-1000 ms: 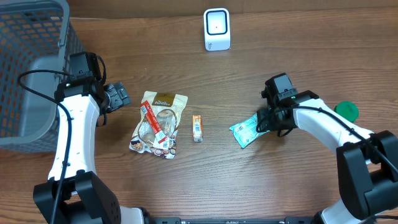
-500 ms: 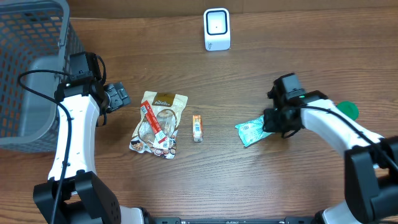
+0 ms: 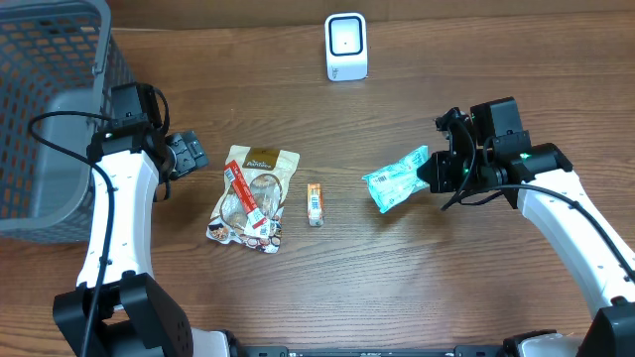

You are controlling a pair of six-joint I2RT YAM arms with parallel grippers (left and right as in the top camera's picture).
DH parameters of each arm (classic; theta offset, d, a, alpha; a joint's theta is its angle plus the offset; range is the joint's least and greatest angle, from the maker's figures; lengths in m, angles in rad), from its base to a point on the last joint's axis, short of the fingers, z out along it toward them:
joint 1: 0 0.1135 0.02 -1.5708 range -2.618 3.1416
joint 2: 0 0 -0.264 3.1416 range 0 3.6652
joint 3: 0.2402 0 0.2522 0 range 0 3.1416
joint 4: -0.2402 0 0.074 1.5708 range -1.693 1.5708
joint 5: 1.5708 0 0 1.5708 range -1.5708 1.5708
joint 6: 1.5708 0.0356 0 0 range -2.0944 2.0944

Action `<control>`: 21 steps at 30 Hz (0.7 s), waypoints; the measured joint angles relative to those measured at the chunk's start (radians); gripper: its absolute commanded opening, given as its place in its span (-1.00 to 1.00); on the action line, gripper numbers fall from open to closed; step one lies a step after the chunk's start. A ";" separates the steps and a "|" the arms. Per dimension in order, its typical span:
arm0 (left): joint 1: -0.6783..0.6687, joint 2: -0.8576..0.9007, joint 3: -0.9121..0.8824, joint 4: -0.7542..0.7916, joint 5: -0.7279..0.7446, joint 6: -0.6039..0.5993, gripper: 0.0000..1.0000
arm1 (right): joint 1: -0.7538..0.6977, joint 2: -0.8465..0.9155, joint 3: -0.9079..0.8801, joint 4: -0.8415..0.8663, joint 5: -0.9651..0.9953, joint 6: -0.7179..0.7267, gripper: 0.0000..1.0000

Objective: Scan the item barcode
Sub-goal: 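Lift the wipes pack and carry it up toward the scanner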

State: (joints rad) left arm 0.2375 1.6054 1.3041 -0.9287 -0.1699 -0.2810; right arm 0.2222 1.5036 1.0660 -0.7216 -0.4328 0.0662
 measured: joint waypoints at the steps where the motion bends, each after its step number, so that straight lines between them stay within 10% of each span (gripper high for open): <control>1: 0.000 0.000 0.000 0.000 0.000 0.000 1.00 | 0.000 0.000 0.000 0.006 -0.010 0.000 -0.93; 21: 0.000 0.000 0.000 0.000 0.000 0.000 1.00 | 0.000 -0.060 0.074 -0.080 -0.088 -0.041 -0.93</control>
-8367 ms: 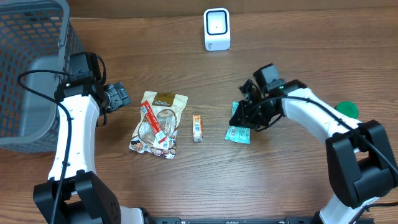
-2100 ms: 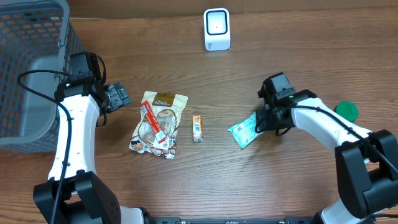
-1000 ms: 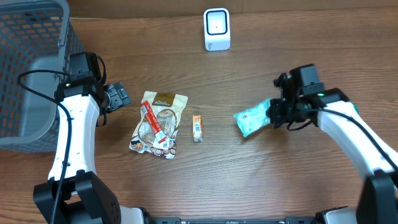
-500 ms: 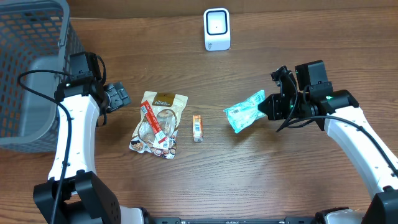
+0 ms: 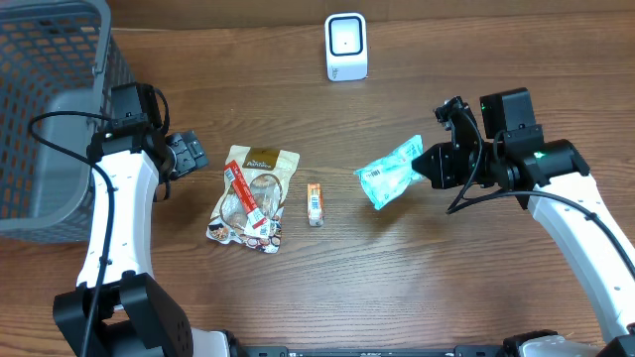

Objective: Scan the item barcode
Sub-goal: 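Lift the wipes pack and carry it up toward the scanner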

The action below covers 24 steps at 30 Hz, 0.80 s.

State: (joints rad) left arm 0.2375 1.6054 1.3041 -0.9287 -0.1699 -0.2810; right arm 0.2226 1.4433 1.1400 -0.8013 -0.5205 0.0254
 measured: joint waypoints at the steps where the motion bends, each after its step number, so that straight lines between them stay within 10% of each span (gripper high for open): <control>1: 0.000 0.000 0.000 0.000 0.000 0.000 1.00 | 0.000 0.000 0.000 -0.010 0.000 -0.003 -0.93; 24: 0.000 0.000 0.000 0.000 0.000 0.000 0.99 | 0.000 -0.230 0.001 -0.203 0.005 -0.120 -0.93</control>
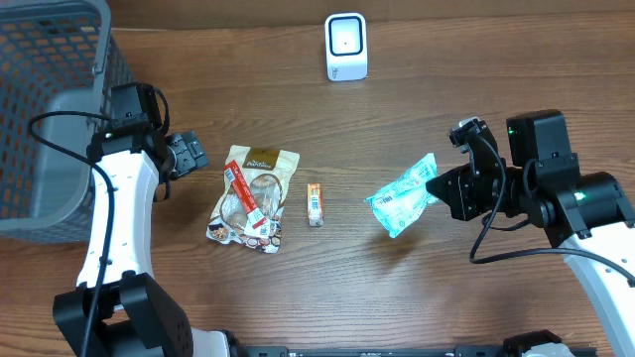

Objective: Scan the item barcode
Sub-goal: 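Lift the wipes pack and carry it up toward the scanner, then hold the wipes pack barcode against the scanner window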

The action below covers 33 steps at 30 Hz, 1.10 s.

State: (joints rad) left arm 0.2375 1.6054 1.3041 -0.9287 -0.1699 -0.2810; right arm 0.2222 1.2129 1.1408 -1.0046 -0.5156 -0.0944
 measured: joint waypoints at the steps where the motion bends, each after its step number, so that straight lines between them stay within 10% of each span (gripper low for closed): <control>1: 0.000 0.000 0.000 0.000 0.000 0.000 1.00 | 0.000 0.000 0.000 0.002 0.000 0.000 -0.93; 10: 0.000 0.000 0.000 0.000 0.000 0.000 1.00 | 0.001 0.035 0.077 0.112 0.150 0.115 -0.93; 18: 0.000 0.000 0.000 -0.002 0.000 0.000 1.00 | 0.002 0.316 0.630 -0.195 0.346 0.088 -0.93; 33: 0.000 0.000 0.000 0.000 0.000 0.000 0.99 | 0.267 0.676 0.702 0.328 0.825 -0.182 -0.93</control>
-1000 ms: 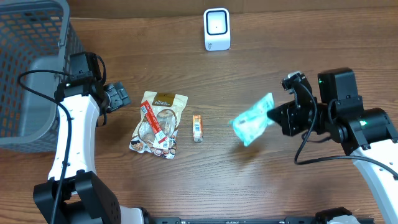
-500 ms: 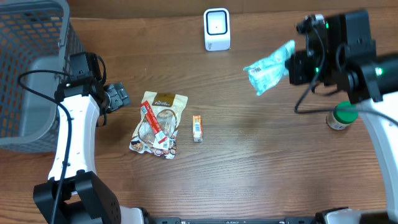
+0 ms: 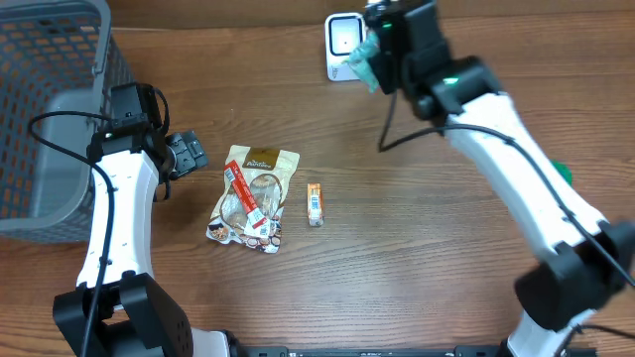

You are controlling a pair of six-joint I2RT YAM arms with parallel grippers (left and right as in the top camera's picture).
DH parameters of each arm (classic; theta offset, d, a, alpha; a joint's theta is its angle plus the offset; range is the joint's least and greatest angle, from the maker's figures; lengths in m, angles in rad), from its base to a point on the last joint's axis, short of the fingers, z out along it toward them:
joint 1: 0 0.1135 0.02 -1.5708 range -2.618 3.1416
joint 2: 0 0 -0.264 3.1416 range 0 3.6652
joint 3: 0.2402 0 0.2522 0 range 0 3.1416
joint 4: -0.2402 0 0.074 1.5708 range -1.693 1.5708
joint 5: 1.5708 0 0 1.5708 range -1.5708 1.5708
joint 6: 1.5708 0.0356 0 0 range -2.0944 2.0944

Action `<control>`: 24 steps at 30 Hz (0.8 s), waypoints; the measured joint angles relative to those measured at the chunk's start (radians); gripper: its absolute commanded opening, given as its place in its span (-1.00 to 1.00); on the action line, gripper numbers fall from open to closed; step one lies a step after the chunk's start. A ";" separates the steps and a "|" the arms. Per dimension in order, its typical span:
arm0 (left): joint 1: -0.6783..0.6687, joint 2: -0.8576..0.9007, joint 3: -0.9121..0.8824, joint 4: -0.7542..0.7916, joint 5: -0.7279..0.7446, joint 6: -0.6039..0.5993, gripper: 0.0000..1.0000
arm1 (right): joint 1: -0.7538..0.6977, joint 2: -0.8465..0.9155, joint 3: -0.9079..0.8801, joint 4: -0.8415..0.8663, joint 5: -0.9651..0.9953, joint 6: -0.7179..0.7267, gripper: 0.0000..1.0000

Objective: Scan the item barcode
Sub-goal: 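Hold the wipes pack barcode against the scanner window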

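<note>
The white barcode scanner (image 3: 343,42) stands at the far edge of the table. A teal packet (image 3: 365,62) is held right beside the scanner's right side, partly covered by my right arm. My right gripper (image 3: 380,52) is shut on it, and the arm stretches far across the table to get there. Only a small part of the packet shows, so its barcode side cannot be seen. My left gripper (image 3: 189,154) rests at the left, holding nothing; how its fingers stand cannot be made out.
A brown snack bag (image 3: 253,196) and a small orange stick pack (image 3: 315,203) lie at mid table. A grey mesh basket (image 3: 45,109) fills the far left corner, next to my left arm.
My right gripper, with the teal packet, has gone from the right middle of the table to the far edge, right by the scanner. The left arm is still.
My right gripper held the teal packet at the right of the table, then a little further left, then lower and nearer the front. Now the packet is up against the scanner. The snack bag, stick pack and left arm stayed put.
</note>
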State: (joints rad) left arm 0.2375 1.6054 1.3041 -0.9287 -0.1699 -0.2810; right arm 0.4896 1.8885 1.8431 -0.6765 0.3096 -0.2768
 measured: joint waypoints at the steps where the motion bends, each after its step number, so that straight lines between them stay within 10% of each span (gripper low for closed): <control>1: 0.000 0.000 0.000 0.000 0.000 0.000 1.00 | 0.010 0.025 0.000 0.041 0.038 -0.025 -0.93; 24: 0.000 0.000 0.000 0.000 0.000 0.000 0.99 | 0.120 0.399 0.001 1.003 0.510 -0.543 -0.93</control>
State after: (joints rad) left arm 0.2375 1.6054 1.3041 -0.9287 -0.1696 -0.2810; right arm 0.6094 2.2875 1.8442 0.3264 0.8196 -0.8196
